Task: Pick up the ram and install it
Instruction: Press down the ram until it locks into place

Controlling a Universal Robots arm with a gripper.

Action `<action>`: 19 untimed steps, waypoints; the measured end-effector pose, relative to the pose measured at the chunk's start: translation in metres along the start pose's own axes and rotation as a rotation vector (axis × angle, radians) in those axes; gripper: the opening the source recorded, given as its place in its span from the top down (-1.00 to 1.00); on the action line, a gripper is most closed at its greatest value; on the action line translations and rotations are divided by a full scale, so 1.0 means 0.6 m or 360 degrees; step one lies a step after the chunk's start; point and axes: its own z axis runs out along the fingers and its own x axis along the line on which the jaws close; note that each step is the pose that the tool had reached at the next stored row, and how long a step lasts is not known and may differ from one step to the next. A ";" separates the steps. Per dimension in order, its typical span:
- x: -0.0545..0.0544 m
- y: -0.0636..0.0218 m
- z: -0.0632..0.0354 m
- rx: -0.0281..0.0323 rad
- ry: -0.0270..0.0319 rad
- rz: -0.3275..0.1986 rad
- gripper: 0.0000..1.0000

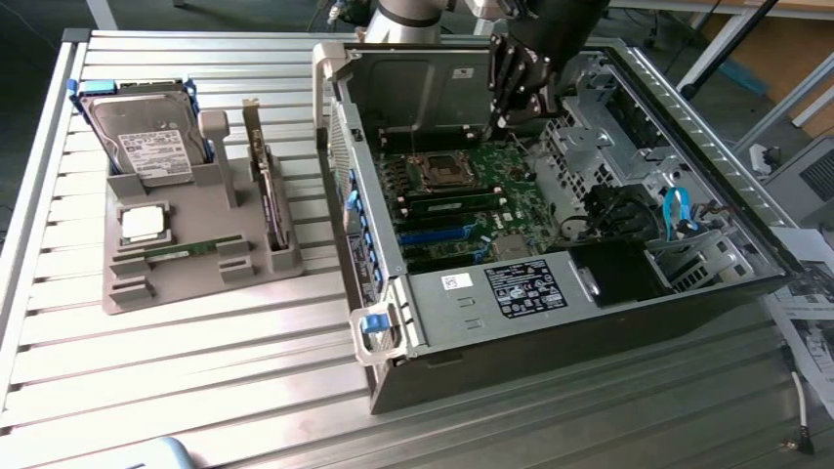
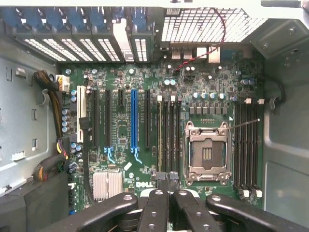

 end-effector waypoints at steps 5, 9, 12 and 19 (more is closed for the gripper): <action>0.000 -0.017 0.000 0.00001 0.00000 0.0000 0.80; 0.000 -0.027 -0.001 0.00000 0.00000 0.0000 0.80; 0.000 -0.034 -0.001 0.00000 -0.00001 0.0000 0.80; 0.000 -0.043 -0.001 0.00000 0.00000 0.0000 0.80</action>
